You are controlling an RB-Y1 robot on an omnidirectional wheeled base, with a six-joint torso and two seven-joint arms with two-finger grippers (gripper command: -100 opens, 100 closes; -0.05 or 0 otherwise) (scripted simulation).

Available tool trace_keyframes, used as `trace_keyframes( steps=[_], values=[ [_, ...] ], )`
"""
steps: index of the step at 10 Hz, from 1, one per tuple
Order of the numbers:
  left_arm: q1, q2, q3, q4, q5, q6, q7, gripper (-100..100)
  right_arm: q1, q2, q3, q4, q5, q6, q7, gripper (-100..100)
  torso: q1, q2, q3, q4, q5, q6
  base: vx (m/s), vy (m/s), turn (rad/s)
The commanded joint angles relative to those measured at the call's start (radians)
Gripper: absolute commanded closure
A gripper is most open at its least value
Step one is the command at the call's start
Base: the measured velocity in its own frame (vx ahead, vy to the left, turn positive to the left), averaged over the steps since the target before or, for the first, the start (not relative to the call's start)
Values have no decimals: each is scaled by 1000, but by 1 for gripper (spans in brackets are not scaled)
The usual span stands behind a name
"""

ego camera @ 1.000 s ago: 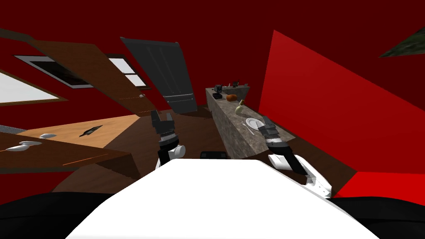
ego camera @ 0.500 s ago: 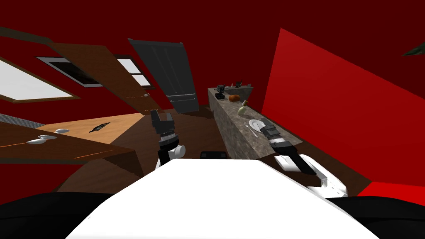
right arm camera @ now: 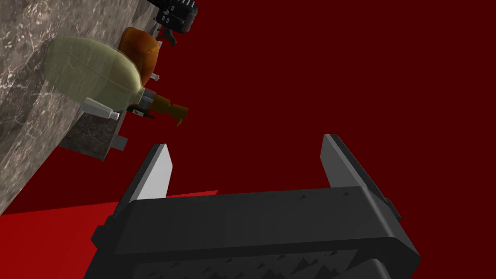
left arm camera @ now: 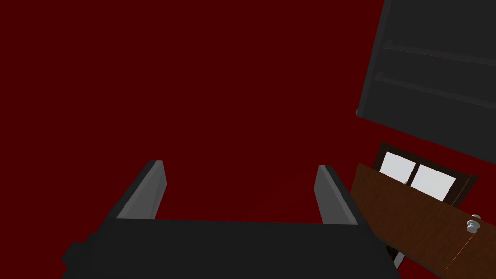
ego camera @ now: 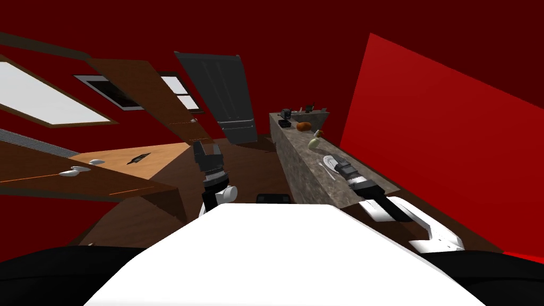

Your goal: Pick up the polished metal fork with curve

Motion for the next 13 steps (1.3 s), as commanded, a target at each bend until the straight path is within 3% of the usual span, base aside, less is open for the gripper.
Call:
trace_keyframes(
  steps=[1, 13],
  values=[
    [0, 0, 0, 0, 0, 0, 0, 0, 16, -42, -5, 0, 1, 10, -2, -100, 0, 0, 0, 0, 0, 0, 35, 10, 55],
    [0, 0, 0, 0, 0, 0, 0, 0, 104, -366, 53, 128, 60, 84, 0, -100, 0, -1, -1, 0, 0, 0, 44, 4, 79]
  ],
)
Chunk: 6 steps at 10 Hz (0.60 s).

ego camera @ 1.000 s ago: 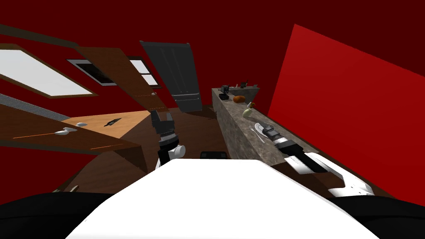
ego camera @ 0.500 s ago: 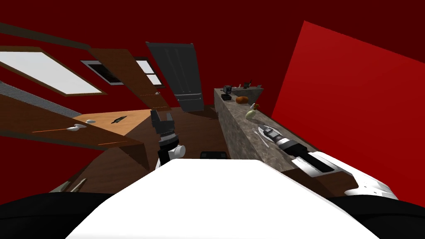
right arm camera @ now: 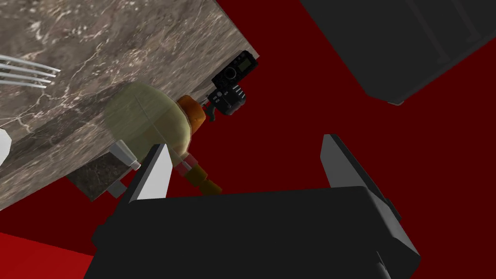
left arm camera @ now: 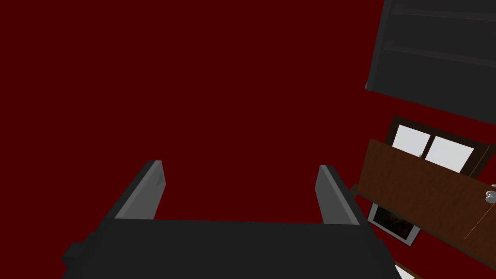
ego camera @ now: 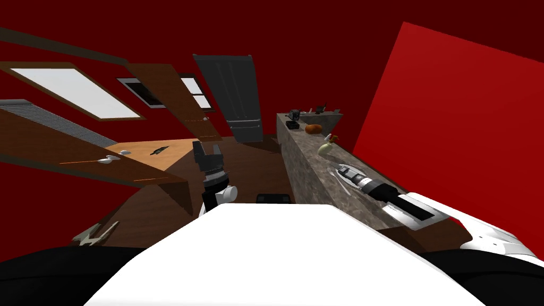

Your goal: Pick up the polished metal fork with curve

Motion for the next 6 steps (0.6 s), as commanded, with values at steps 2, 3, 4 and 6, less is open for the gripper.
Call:
trace_keyframes(
  steps=[2, 3, 4, 6],
  values=[
    [0, 0, 0, 0, 0, 0, 0, 0, 13, -62, 22, 22, 15, 18, 2, -100, 0, 0, 0, 0, 0, 0, 43, -8, 69],
    [0, 0, 0, 0, 0, 0, 0, 0, 29, -102, 40, 41, 28, 30, 3, -100, 0, 0, 0, 0, 0, 0, 53, 4, 87],
    [0, 0, 0, 0, 0, 0, 0, 0, 29, -110, 40, 41, 28, 30, 3, -100, 0, 0, 0, 0, 0, 0, 47, 1, 53],
    [0, 0, 0, 0, 0, 0, 0, 0, 45, -157, 60, 59, 42, 41, 5, -100, 0, 0, 0, 0, 0, 0, 49, -3, 66]
  ],
)
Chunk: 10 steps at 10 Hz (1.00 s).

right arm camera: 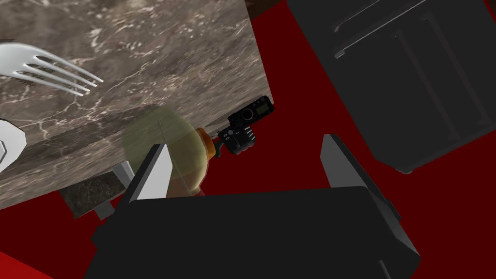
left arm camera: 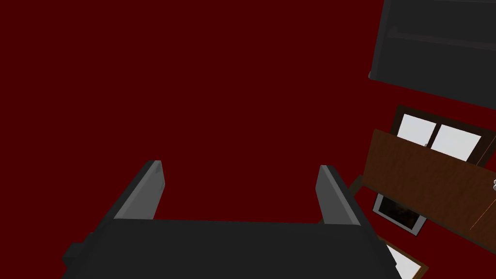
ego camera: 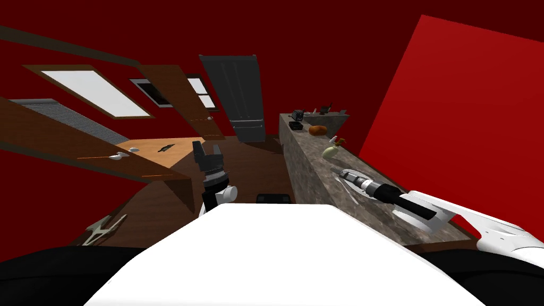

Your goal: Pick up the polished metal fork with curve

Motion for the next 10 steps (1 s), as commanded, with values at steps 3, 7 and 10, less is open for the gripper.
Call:
trace_keyframes(
  steps=[3, 7, 10],
  values=[
    [0, 0, 0, 0, 0, 0, 0, 0, 51, -94, 32, 27, 30, 22, 5, -100, -1, -2, -1, 0, 0, 0, 71, -10, 79],
    [0, 0, 0, 0, 0, 0, 0, 0, 96, -201, 101, 69, 74, 51, 12, -100, 1, 0, 0, 0, 0, 0, 53, -5, 77],
    [0, 0, 0, 0, 0, 0, 0, 0, 121, -262, 145, 92, 101, 67, 16, -100, 0, 0, 0, 0, 0, 0, 61, -15, 50]
  ],
)
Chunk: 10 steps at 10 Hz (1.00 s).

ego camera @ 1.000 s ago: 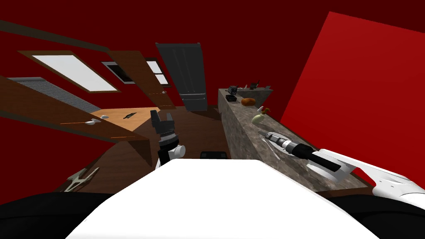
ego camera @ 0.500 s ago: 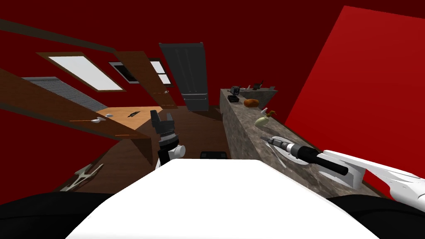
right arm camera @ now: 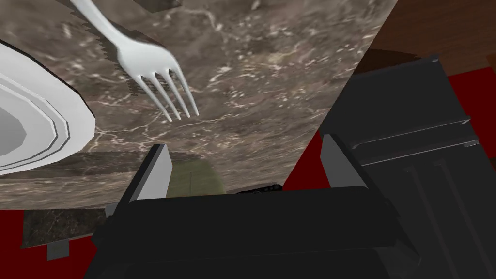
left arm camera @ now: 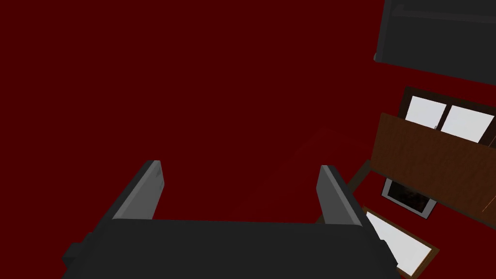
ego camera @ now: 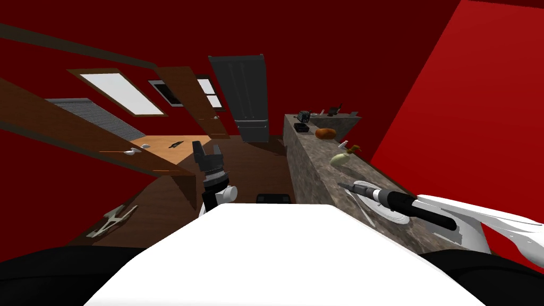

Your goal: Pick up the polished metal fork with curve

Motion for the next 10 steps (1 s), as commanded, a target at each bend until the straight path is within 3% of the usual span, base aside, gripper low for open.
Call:
trace_keyframes(
  steps=[1, 3, 5, 6, 7, 8, 9, 10],
  values=[
    [0, 0, 0, 0, 0, 0, 0, 0, 11, -44, 39, 21, 21, 10, 2, -100, 0, 0, 0, 0, 0, 0, 78, -32, 82],
    [0, 0, 0, 0, 0, 0, 0, 0, 21, -66, 57, 29, 32, 16, 4, -100, -1, -1, 0, 0, 0, 0, 64, -23, 43],
    [0, 0, 0, 0, 0, 0, 0, 0, 44, -109, 100, 44, 58, 29, 9, -100, 1, 2, 1, 0, 0, 0, 46, -6, 44],
    [0, 0, 0, 0, 0, 0, 0, 0, 48, -115, 108, 47, 62, 31, 9, -100, 1, 1, 1, 0, 0, 0, 53, -14, 48],
    [0, 0, 0, 0, 0, 0, 0, 0, 51, -110, 92, 49, 55, 21, 9, -100, 0, 1, 1, 0, 0, 0, 20, -6, 7],
    [0, 0, 0, 0, 0, 0, 0, 0, 52, -111, 93, 49, 56, 23, 9, 0, 1, 3, 2, 1, 0, 0, 0, 0, 0],
    [0, 0, 0, 0, 0, 0, 0, 0, 44, -80, 106, 58, 65, 26, 21, -100, 1, 4, 2, 1, 0, 0, 23, -4, 93],
    [0, 0, 0, 0, 0, 0, 0, 0, 40, -59, 114, 65, 71, 28, 29, -100, 1, 4, 2, 1, 0, 0, 39, -9, 104]
  ],
)
